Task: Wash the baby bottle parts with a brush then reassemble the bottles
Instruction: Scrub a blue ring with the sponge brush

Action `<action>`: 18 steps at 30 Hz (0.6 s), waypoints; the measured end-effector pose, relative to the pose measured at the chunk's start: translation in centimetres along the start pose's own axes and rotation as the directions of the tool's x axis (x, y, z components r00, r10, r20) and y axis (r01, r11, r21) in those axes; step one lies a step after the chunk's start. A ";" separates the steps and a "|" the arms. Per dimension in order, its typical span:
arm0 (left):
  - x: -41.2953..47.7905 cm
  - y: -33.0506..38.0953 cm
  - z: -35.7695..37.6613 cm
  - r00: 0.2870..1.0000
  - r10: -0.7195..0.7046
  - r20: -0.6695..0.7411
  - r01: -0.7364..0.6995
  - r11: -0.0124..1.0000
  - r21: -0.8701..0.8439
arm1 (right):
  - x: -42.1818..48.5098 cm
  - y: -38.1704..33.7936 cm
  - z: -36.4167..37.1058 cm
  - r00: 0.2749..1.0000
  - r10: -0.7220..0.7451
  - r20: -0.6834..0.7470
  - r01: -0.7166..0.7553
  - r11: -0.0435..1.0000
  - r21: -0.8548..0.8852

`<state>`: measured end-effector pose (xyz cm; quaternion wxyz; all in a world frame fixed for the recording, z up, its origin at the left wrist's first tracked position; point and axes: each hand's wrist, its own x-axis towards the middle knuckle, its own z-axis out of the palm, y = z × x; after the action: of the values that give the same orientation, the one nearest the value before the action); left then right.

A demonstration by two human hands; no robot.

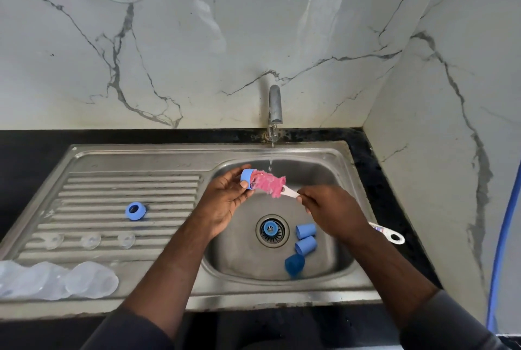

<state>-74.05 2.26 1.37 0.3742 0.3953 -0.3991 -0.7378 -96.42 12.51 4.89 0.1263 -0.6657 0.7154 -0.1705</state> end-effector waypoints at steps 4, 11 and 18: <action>-0.3 -0.3 0.2 0.999 0.020 -0.026 -0.019 0.999 0.035 | 0.3 0.1 -0.2 0.996 0.007 0.085 -0.016 0.994 0.112; -1.7 -0.4 0.8 0.996 0.056 -0.076 -0.052 0.997 0.054 | 0.2 0.5 -1.1 0.994 -0.094 0.052 0.095 0.995 -0.020; -2.7 -0.6 1.6 0.989 0.056 -0.140 -0.059 0.998 -0.013 | 0.9 1.1 -0.8 0.981 -0.097 0.168 0.073 0.987 0.140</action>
<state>-74.48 5.33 2.15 0.4258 0.4310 -0.3768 -0.7007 -97.81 11.76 5.18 0.2250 -0.6981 0.6596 -0.1641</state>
